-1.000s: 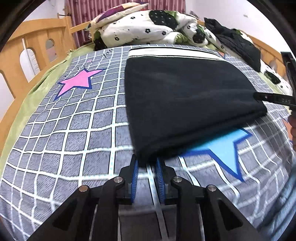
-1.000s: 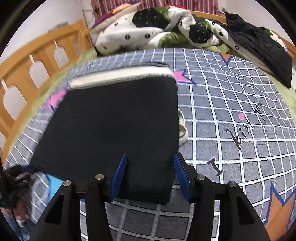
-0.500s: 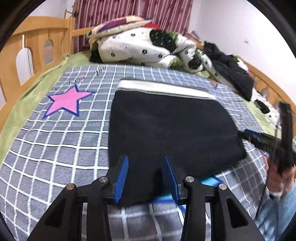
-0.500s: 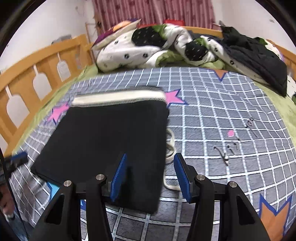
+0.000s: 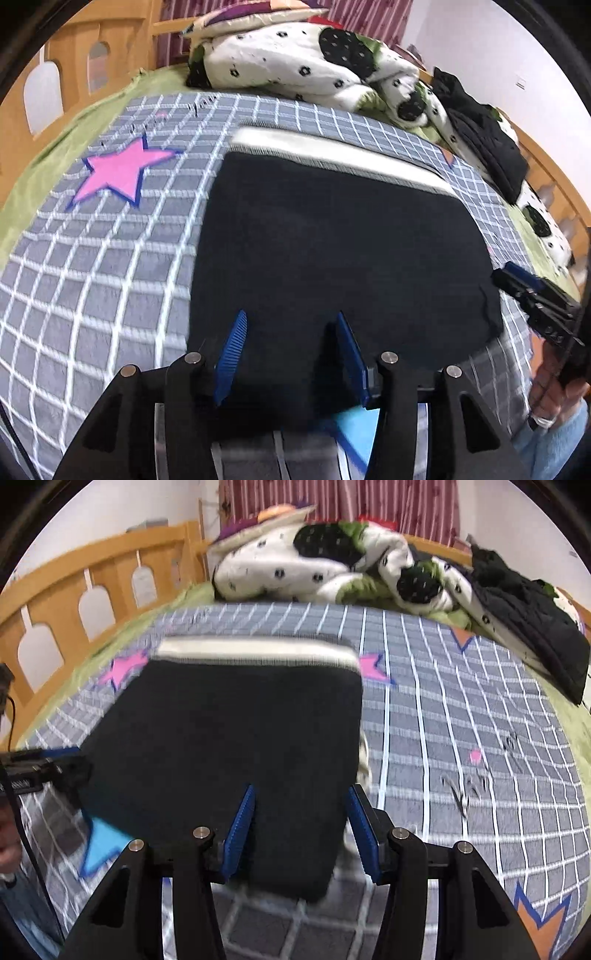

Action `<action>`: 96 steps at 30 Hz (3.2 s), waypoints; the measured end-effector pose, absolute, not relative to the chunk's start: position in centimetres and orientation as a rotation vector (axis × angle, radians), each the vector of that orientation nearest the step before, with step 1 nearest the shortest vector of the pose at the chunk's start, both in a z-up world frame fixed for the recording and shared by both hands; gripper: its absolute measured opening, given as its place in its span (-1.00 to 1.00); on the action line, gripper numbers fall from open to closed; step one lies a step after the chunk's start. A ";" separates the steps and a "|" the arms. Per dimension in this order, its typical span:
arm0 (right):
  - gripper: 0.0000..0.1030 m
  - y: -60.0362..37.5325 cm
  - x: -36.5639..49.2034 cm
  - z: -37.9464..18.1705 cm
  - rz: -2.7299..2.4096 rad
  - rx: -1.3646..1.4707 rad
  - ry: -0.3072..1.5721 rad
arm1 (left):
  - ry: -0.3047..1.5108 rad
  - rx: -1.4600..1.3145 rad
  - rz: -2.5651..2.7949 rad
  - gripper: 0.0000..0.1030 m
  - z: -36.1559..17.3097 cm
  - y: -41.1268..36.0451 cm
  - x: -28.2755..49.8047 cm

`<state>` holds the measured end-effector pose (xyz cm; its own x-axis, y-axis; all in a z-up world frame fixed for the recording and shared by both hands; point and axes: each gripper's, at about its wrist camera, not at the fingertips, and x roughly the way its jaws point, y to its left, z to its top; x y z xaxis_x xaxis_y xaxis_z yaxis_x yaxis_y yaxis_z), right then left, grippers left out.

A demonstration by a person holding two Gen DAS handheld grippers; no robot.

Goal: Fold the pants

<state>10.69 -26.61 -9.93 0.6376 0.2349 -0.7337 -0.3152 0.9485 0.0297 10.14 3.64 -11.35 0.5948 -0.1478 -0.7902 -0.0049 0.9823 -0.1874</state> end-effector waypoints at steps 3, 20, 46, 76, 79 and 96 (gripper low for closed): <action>0.00 -25.7 12.9 -9.1 0.307 -0.081 0.771 | 0.900 -0.103 -0.019 -0.09 -11.1 3.4 12.3; 0.02 -22.2 24.1 -12.1 0.194 -0.167 0.816 | 0.926 -0.105 -0.010 -0.06 -13.5 4.6 20.8; 0.06 -25.8 16.0 -11.6 0.194 0.021 0.876 | 0.914 -0.040 -0.012 0.06 -13.4 2.1 14.6; 0.20 -23.0 8.2 -12.4 0.217 -0.111 0.832 | 0.859 0.110 -0.123 0.15 -13.3 0.3 7.1; 0.20 -23.0 7.8 -12.5 0.222 -0.148 0.829 | 0.862 0.102 -0.122 0.15 -13.2 0.5 6.8; 0.20 -23.1 5.5 -7.9 0.176 -0.109 0.861 | 0.825 0.024 -0.073 0.15 -7.1 1.9 3.2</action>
